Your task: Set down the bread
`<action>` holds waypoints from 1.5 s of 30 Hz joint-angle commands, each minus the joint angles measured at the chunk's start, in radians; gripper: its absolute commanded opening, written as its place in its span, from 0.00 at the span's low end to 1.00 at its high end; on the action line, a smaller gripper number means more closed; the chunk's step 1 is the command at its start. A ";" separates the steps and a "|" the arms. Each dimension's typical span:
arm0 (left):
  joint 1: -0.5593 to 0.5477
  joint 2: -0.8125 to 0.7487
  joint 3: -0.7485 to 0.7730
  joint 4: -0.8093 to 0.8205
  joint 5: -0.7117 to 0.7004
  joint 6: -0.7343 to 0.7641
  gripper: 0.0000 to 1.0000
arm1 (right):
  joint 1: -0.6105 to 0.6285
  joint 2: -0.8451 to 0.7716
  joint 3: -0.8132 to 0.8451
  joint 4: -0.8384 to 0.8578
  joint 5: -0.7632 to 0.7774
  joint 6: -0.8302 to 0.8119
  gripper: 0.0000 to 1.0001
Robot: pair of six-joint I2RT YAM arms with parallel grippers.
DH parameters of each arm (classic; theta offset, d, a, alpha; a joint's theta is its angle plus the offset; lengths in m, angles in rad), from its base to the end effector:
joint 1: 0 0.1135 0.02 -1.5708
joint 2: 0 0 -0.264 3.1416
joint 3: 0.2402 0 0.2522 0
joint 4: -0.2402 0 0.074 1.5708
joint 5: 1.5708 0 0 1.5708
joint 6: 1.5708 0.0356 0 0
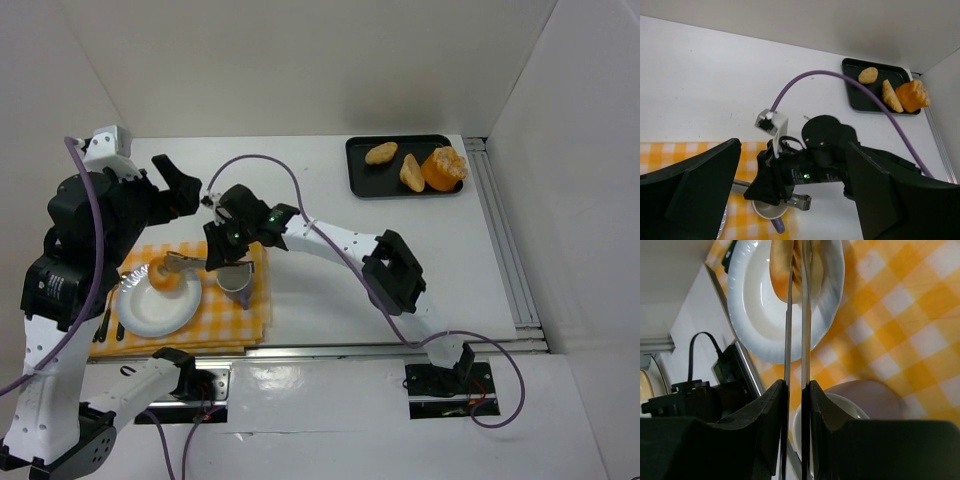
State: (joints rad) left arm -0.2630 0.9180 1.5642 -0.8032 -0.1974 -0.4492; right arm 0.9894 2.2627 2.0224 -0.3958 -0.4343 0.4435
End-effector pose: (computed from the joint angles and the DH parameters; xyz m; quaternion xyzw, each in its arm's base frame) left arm 0.1241 -0.0262 0.5016 -0.1341 0.7475 -0.1551 0.6319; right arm 0.2764 0.4479 0.2536 -0.3285 0.8134 0.4340 0.2055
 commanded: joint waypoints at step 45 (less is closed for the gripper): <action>0.007 0.157 -0.208 0.058 0.190 0.040 0.99 | -0.807 -0.526 -0.584 0.121 0.424 0.032 0.56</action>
State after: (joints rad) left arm -0.2630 1.0882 1.3540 -0.7837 -0.1001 -0.4171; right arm 0.2062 1.7767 1.4376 -0.3237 -0.0296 0.4736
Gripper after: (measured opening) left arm 0.993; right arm 0.561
